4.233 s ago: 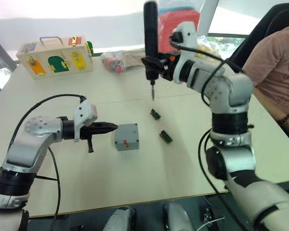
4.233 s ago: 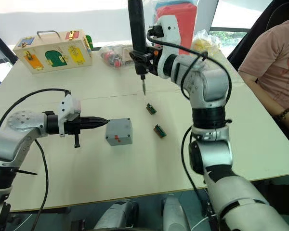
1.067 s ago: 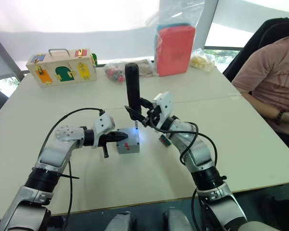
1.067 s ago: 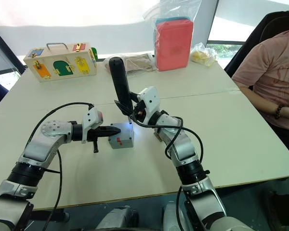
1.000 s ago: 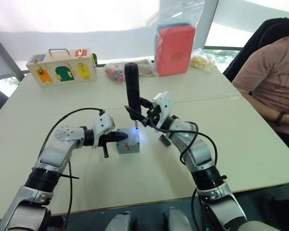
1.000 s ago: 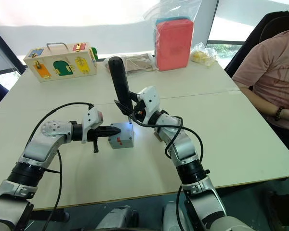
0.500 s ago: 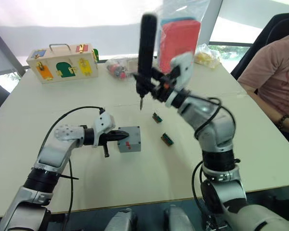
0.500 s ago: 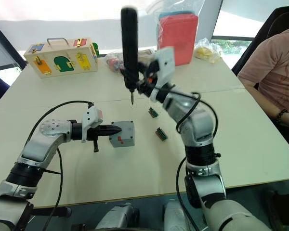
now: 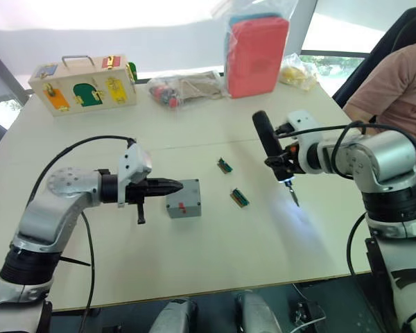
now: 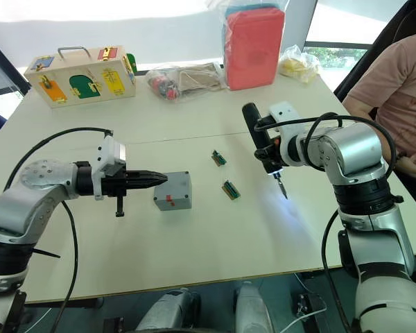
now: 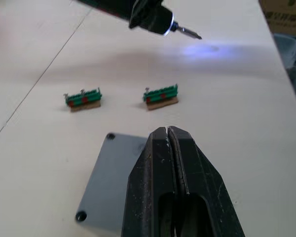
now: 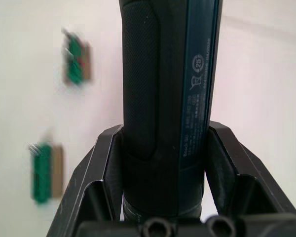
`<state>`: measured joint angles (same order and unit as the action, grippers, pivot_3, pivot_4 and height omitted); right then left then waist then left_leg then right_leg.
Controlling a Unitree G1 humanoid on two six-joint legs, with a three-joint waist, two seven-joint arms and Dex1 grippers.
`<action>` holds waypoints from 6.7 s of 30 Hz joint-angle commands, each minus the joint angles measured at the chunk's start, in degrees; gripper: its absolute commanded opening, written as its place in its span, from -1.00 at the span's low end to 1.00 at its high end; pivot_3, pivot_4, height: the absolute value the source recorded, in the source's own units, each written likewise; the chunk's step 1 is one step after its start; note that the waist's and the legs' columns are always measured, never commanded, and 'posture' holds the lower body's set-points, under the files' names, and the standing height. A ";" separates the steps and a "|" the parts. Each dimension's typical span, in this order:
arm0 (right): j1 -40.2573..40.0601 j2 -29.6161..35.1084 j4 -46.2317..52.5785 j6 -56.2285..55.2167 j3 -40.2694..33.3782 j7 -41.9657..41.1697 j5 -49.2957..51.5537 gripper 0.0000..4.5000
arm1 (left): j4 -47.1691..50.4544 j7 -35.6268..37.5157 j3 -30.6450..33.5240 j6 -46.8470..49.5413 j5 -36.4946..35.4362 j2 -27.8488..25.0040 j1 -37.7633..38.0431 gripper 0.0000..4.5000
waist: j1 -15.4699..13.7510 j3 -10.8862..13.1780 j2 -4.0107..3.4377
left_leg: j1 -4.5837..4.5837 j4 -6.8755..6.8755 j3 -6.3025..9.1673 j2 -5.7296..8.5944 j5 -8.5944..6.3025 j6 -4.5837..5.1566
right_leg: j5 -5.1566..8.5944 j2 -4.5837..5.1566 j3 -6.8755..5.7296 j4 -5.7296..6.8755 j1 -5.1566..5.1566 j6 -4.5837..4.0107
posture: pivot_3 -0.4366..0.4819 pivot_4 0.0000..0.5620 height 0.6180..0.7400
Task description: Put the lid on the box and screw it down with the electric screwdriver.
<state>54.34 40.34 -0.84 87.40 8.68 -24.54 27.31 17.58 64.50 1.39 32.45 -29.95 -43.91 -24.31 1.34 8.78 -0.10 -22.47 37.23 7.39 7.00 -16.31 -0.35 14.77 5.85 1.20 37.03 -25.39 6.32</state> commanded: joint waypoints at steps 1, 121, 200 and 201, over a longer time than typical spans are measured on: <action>6.07 2.70 -6.99 4.93 4.96 -2.14 -1.07 -0.19 | 3.96 -0.59 5.21 2.61 -5.37 -1.78 -1.29 -1.00 | -0.26 0.08 0.04 | 0.00 0.00 0.00 0.00 0.01 -0.01 | -0.01 0.00 0.00 0.00 0.00 -0.01 | -0.05 -0.47 1.00; -9.10 -18.91 0.82 -43.73 20.11 -23.64 -22.42 -0.95 | -15.71 1.97 -3.47 -12.93 12.10 -0.27 9.83 -1.00 | -0.31 0.11 0.15 | 0.02 0.35 0.12 0.00 0.03 -0.06 | -0.08 -0.10 -0.12 0.20 0.10 -0.08 | -0.05 -0.47 1.00; -28.22 -14.72 15.24 -36.70 0.64 -7.21 -16.62 0.40 | -0.54 -1.60 3.54 2.17 -2.00 -3.68 0.12 -1.00 | -0.60 0.11 0.16 | 0.02 0.46 0.15 -0.01 0.02 -0.04 | -0.08 -0.16 -0.09 0.18 0.19 -0.08 | -0.05 -0.47 1.00; -28.27 -14.59 15.22 -36.79 0.52 -7.28 -16.55 0.40 | -0.63 -1.62 3.44 2.09 -1.96 -3.62 0.01 -1.00 | -0.59 0.11 0.16 | 0.02 0.46 0.15 -0.01 0.02 -0.04 | -0.08 -0.17 -0.09 0.18 0.19 -0.08 | -0.05 -0.47 1.00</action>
<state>25.57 25.79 13.26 51.29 10.66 -31.81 10.11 16.06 62.96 4.60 35.51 -31.74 -47.25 -22.93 0.75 8.88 0.07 -22.46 37.69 7.54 6.99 -16.29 -0.39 14.69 5.68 1.11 37.21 -25.20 6.25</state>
